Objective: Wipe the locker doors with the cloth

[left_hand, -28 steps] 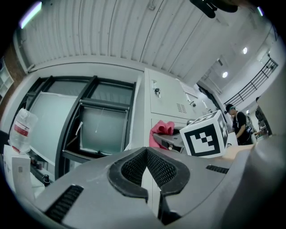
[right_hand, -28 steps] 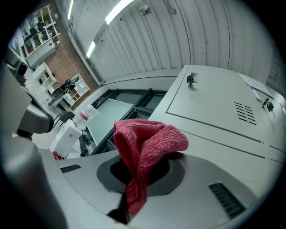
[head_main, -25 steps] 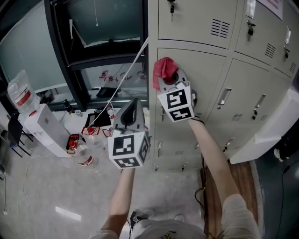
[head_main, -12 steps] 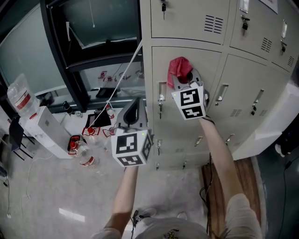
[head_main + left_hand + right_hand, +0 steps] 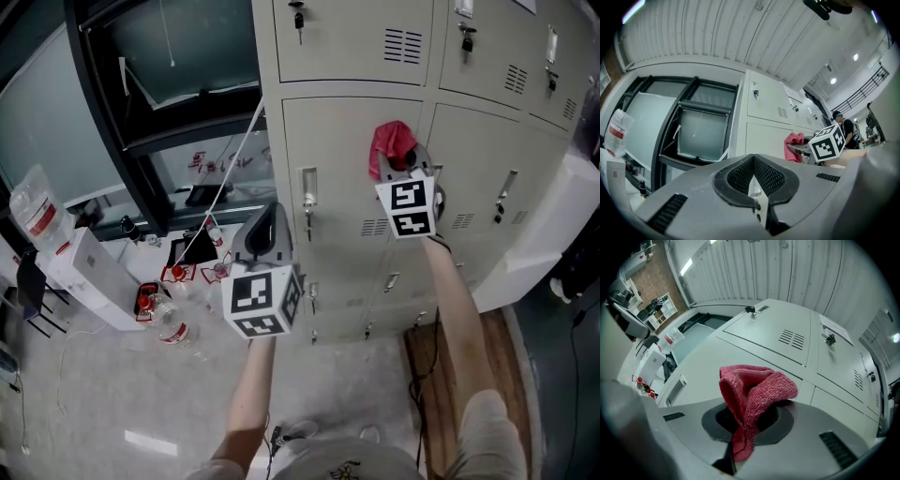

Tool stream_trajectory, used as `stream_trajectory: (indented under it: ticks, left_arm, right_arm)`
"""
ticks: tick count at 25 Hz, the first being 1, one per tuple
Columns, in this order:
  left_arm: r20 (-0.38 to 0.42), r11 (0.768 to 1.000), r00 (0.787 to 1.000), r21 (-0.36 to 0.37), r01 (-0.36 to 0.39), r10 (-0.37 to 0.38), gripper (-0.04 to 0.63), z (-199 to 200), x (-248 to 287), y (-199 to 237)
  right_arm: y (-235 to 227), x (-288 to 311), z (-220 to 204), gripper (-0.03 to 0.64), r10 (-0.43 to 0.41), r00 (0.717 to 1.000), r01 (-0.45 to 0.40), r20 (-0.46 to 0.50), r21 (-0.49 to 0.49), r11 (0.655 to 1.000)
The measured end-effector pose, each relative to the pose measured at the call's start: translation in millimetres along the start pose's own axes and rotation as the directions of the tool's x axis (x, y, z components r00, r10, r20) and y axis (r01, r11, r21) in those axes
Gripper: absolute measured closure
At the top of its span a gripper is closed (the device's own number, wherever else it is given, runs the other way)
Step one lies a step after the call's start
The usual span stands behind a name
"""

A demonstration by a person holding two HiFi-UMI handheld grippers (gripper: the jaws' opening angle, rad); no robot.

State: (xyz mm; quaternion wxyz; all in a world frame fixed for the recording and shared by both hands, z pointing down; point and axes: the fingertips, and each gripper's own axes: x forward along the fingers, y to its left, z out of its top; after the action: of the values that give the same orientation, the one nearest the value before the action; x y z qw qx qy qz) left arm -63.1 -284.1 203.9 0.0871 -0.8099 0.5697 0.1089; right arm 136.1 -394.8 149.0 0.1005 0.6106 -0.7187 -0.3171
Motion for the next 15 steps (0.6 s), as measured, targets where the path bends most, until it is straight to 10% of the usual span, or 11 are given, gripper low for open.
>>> stream_trajectory:
  ticks: [15]
  left_arm:
    - [0.007,1.000,1.000,0.022,0.013,-0.013,0.580,8,-3,-10]
  right_arm:
    - [-64,-16,-43,0.586,-0.115,0.988,0.111,-0.107,-0.044,0.993]
